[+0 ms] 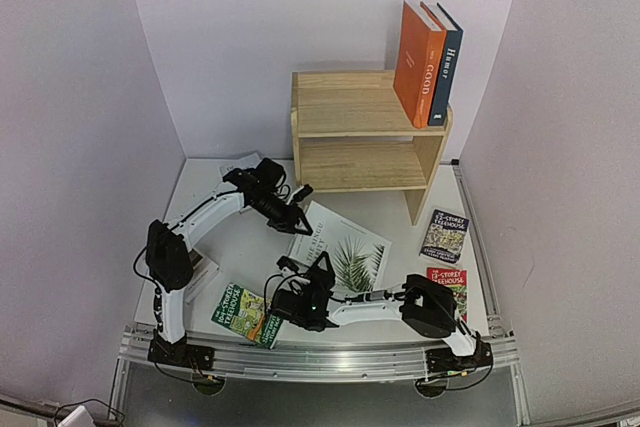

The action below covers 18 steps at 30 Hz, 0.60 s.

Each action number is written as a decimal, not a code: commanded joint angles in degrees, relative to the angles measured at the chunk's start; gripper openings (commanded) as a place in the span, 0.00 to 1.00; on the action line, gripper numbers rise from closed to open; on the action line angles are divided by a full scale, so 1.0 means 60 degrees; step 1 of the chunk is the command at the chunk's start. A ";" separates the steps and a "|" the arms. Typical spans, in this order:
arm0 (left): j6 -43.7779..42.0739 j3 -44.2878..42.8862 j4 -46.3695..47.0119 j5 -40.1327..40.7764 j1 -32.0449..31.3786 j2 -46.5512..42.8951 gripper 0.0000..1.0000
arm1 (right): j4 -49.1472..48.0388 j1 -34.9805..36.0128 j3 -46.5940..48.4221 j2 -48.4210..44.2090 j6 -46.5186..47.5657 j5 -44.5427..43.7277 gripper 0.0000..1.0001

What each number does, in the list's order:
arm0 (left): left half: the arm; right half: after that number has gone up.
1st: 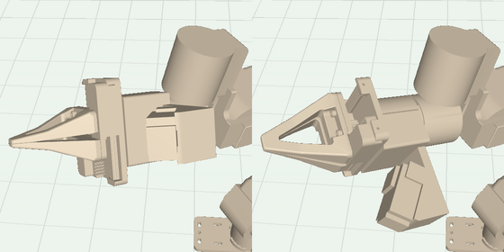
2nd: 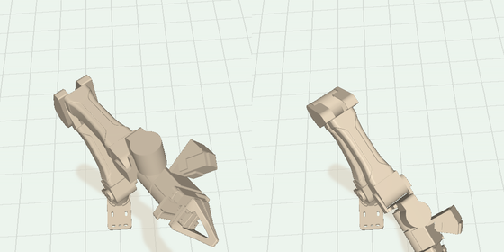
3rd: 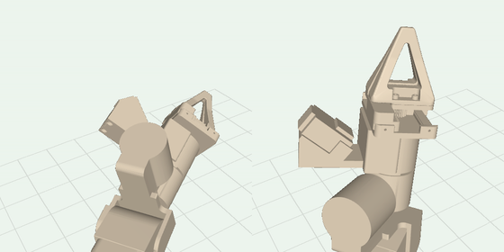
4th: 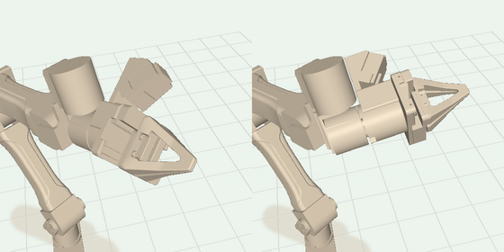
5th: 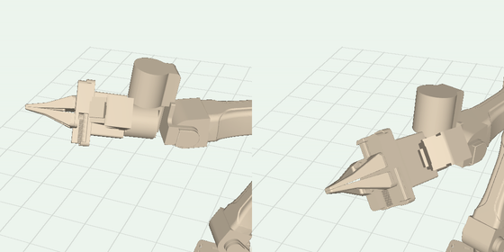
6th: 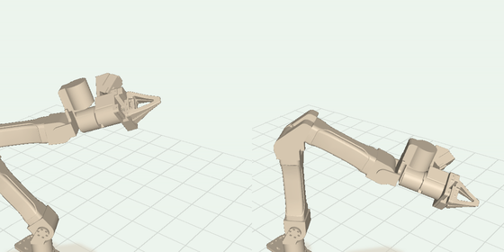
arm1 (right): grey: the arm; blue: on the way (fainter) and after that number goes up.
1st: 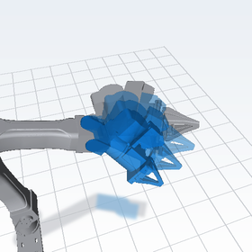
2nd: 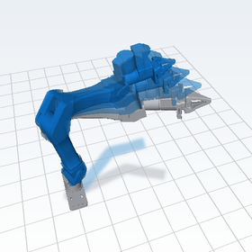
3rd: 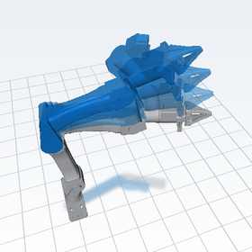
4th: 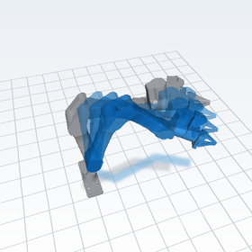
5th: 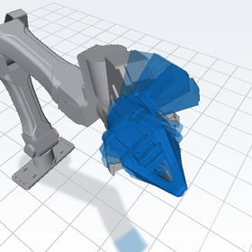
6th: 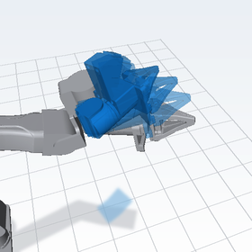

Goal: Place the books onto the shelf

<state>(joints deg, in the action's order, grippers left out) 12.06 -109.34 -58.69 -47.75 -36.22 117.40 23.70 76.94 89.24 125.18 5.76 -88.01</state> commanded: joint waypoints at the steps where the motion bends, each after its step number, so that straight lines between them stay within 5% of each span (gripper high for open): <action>1: -0.0710 -0.0209 -0.0306 -0.0605 -0.0059 -0.0365 0.59 | 0.0141 -0.0119 -0.0192 -0.1094 -0.0253 -0.0548 0.18; 8: -0.2797 -0.1006 -0.1383 0.1094 -0.0059 -0.1158 0.91 | 0.0213 -0.0108 -0.1345 -0.3162 -0.0808 0.3900 0.16; 18: -0.5434 -0.2549 -0.3499 0.1643 0.0099 -0.2586 1.00 | 0.1799 -0.0285 -0.1263 -0.5049 -0.2372 0.9378 0.15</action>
<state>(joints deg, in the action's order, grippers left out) -11.71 -116.77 -72.03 -38.27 -36.52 106.79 30.33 76.15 79.95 98.63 -2.91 -47.09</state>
